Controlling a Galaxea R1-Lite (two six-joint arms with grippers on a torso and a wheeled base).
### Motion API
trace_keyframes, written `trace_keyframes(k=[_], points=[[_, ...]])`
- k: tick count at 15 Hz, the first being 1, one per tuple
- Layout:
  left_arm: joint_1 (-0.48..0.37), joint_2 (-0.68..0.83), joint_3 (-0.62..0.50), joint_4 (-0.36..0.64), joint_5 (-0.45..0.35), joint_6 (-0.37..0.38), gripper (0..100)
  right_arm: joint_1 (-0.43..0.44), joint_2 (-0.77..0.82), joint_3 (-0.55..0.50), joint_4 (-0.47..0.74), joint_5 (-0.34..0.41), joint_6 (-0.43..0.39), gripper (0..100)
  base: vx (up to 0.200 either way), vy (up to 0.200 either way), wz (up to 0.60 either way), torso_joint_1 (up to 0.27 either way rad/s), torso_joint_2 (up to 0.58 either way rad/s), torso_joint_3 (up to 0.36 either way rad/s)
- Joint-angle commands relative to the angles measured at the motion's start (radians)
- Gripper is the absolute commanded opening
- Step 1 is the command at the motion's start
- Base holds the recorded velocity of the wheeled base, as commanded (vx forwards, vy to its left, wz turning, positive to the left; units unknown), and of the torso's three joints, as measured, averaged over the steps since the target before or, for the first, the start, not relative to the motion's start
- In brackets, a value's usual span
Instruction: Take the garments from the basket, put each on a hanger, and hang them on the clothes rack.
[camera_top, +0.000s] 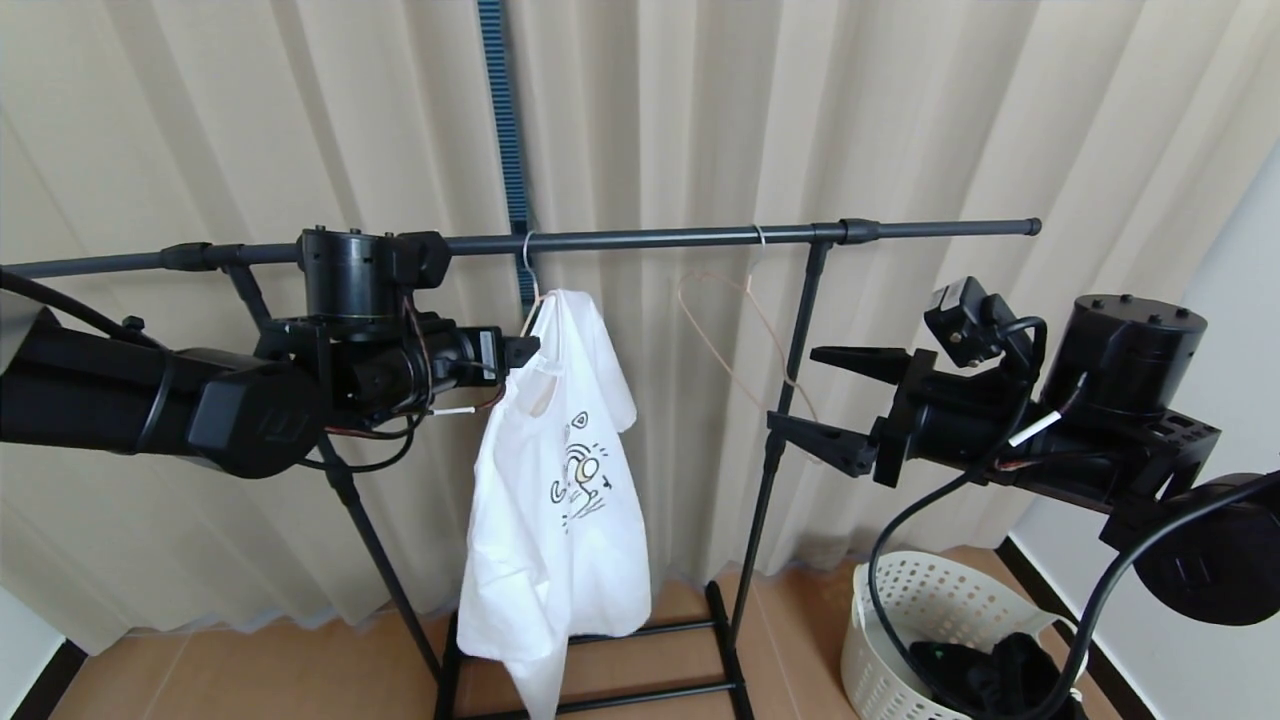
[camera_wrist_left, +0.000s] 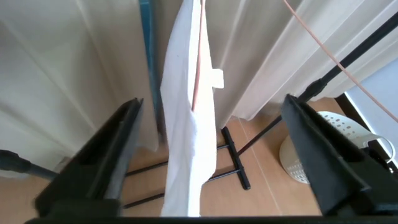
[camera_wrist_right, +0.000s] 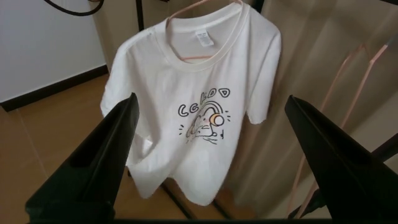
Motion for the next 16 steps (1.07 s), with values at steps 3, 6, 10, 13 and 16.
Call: trace_keyframes(k=[3, 6, 10, 13, 16], points=[[-0.004, -0.17, 0.066, 0.028, 0.0, 0.016, 100, 0.002, -0.035, -0.02, 0.01, -0.067, 0.071, 100, 0.0, 0.0, 0.0, 0.0, 0.0, 0.0], [-0.007, -0.4, 0.157, 0.151, 0.0, 0.022, 100, 0.011, -0.25, -0.092, 0.262, -0.17, 0.169, 100, 0.0, 0.0, 0.0, 0.0, 0.0, 0.0], [-0.008, -0.745, 0.367, 0.268, -0.007, 0.066, 100, 0.011, -0.621, -0.066, 0.775, -0.263, 0.166, 100, 0.0, 0.0, 0.0, 0.0, 0.0, 0.0], [-0.028, -0.984, 0.55, 0.318, -0.007, 0.103, 100, 0.013, -0.83, 0.049, 0.909, -0.342, 0.16, 100, 0.0, 0.0, 0.0, 0.0, 0.0, 0.0], [-0.028, -1.184, 0.761, 0.32, -0.012, 0.152, 100, 0.016, -1.028, 0.194, 1.002, -0.408, 0.132, 100, 0.0, 0.0, 0.0, 0.0, 0.0, 0.0]])
